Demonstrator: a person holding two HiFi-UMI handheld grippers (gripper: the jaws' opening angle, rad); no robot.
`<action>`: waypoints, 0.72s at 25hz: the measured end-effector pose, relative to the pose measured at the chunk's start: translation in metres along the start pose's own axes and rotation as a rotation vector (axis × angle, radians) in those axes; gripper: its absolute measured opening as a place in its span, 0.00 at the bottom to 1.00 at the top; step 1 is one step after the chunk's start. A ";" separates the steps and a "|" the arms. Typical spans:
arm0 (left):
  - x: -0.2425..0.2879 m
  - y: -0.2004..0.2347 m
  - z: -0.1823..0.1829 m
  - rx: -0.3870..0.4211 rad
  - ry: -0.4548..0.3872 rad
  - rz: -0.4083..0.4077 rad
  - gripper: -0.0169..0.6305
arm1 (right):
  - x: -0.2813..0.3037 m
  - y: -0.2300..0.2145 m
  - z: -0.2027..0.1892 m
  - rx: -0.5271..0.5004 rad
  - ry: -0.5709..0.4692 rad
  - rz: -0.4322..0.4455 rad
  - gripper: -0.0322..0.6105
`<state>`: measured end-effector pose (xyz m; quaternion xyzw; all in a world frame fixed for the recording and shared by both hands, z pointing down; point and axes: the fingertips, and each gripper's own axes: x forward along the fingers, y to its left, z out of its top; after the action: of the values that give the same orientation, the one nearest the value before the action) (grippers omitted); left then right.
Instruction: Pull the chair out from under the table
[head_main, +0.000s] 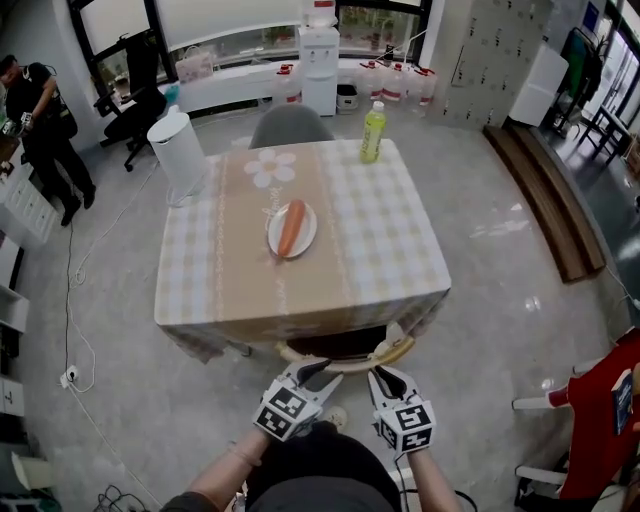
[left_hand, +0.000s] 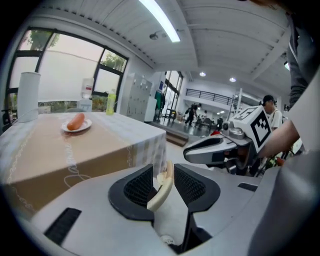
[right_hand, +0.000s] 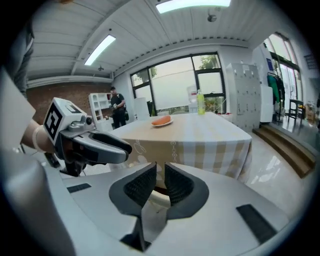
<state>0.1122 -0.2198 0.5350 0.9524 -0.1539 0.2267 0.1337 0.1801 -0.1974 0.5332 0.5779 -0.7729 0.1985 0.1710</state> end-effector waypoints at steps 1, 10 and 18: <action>0.005 0.000 -0.005 0.016 0.033 -0.017 0.25 | 0.004 -0.001 -0.002 -0.037 0.031 0.030 0.07; 0.036 0.008 -0.051 0.166 0.317 -0.116 0.47 | 0.040 -0.002 -0.033 -0.397 0.304 0.324 0.32; 0.049 0.016 -0.097 0.390 0.554 -0.167 0.52 | 0.060 -0.002 -0.094 -0.748 0.550 0.506 0.38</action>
<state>0.1099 -0.2147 0.6452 0.8716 0.0132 0.4900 0.0041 0.1689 -0.1995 0.6442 0.1993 -0.8329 0.0885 0.5086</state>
